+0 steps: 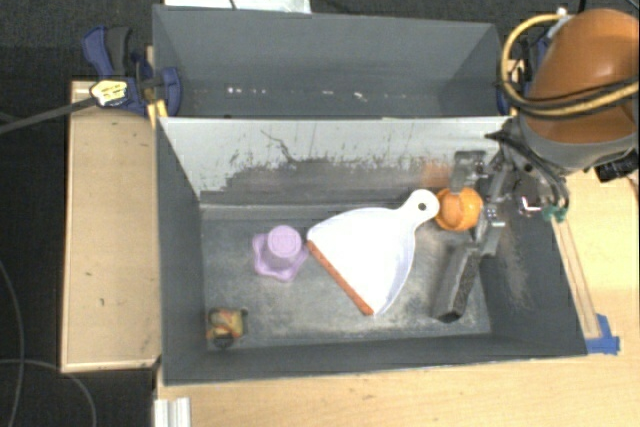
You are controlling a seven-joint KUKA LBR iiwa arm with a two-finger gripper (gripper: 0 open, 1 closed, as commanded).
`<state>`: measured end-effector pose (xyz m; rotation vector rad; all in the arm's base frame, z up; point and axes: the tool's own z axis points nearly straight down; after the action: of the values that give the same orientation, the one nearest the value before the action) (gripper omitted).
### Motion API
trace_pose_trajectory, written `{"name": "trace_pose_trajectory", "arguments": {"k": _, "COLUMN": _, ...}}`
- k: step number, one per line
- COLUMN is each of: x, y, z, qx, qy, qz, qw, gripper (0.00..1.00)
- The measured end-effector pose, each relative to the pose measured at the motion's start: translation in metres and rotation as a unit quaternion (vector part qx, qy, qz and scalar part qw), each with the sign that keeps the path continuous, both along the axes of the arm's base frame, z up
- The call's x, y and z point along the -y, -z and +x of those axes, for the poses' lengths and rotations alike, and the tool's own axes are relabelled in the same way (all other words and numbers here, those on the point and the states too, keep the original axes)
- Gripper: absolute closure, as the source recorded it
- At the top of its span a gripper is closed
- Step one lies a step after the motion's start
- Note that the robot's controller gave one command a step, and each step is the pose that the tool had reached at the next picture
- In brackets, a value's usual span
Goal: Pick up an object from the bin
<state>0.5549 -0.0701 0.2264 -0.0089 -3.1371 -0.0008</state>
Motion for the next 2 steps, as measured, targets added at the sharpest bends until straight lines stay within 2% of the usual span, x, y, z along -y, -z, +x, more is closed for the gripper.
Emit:
{"name": "trace_pose_trajectory", "arguments": {"k": 1, "x": 0.0, "y": -0.005, "z": 0.001, "qx": 0.0041, "qy": -0.001, "qz": -0.001, "qw": 1.0, "gripper": 0.0}}
{"name": "trace_pose_trajectory", "arguments": {"k": 2, "x": 0.007, "y": 0.04, "z": -0.012, "qx": 0.0054, "qy": -0.061, "qz": -0.001, "qw": 0.9981, "gripper": 0.0}}
